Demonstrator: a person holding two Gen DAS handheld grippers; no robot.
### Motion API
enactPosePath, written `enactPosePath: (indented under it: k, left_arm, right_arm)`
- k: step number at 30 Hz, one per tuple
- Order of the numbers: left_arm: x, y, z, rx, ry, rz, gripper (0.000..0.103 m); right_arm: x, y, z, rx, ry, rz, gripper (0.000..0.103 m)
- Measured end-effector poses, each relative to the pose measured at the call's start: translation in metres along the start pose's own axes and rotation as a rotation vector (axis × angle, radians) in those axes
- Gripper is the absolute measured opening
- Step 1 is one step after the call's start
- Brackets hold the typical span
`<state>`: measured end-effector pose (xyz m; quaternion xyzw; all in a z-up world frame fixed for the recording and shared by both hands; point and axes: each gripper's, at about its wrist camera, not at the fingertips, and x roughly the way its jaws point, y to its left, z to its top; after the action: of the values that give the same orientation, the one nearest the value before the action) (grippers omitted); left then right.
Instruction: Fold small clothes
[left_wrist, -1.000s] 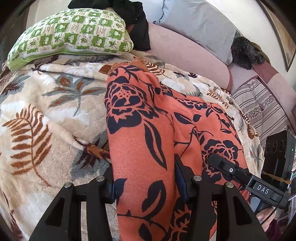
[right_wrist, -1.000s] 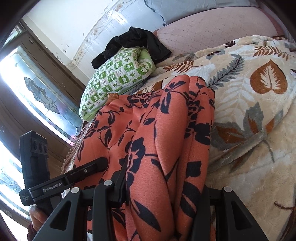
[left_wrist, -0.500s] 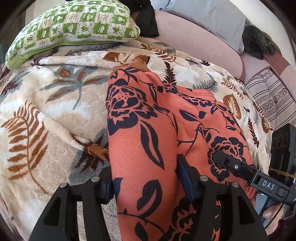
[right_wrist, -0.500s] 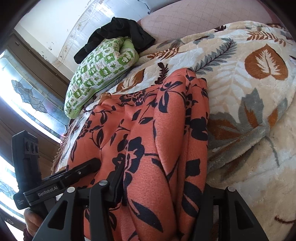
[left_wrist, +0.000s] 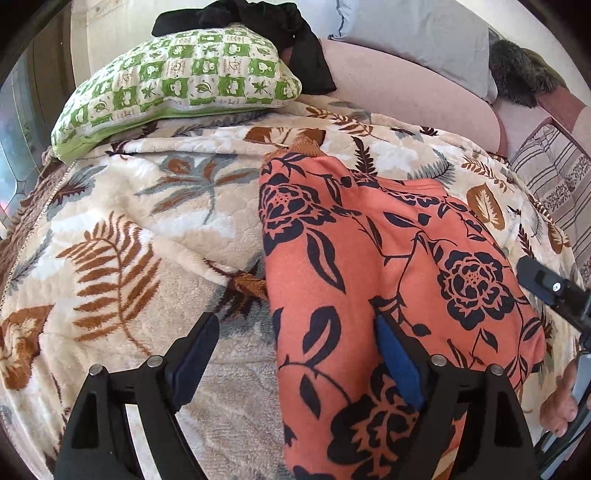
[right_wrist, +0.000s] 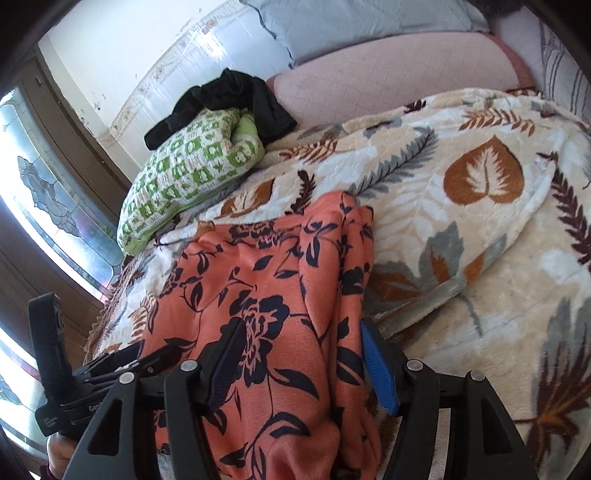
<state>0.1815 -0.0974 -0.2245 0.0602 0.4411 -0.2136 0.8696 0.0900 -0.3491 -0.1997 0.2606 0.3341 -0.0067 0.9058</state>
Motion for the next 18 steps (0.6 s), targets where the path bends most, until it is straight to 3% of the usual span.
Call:
enactPosePath:
  k: [2,3,5,7,10,13,18]
  left_arm:
    - [-0.015,0.004,-0.003,0.011,-0.038,0.041,0.086]
    - [-0.021,0.006,-0.005,0.017,-0.058,0.059,0.086]
    - [-0.03,0.009,-0.008,0.031,-0.083,0.096,0.086]
    - [-0.029,0.012,-0.012,0.049,-0.077,0.124,0.086]
    - [-0.021,0.014,-0.019,0.077,-0.049,0.137,0.087]
    - [-0.012,0.014,-0.023,0.112,-0.034,0.163,0.094]
    - [-0.013,0.024,-0.018,0.076,-0.028,0.113,0.096]
  right_arm:
    - [-0.019,0.004,0.002,-0.028,-0.054,0.062,0.064]
    - [-0.026,0.008,0.002,-0.045,-0.062,0.116,0.056]
    - [-0.032,0.015,0.0,-0.063,-0.039,0.228,0.042]
    - [-0.028,0.022,-0.003,-0.066,0.01,0.277,0.041]
    - [-0.006,0.024,-0.014,-0.052,0.123,0.248,0.04]
    - [0.022,0.012,-0.027,-0.026,0.264,0.12,0.022]
    - [0.016,0.019,-0.018,-0.059,0.238,0.109,0.022]
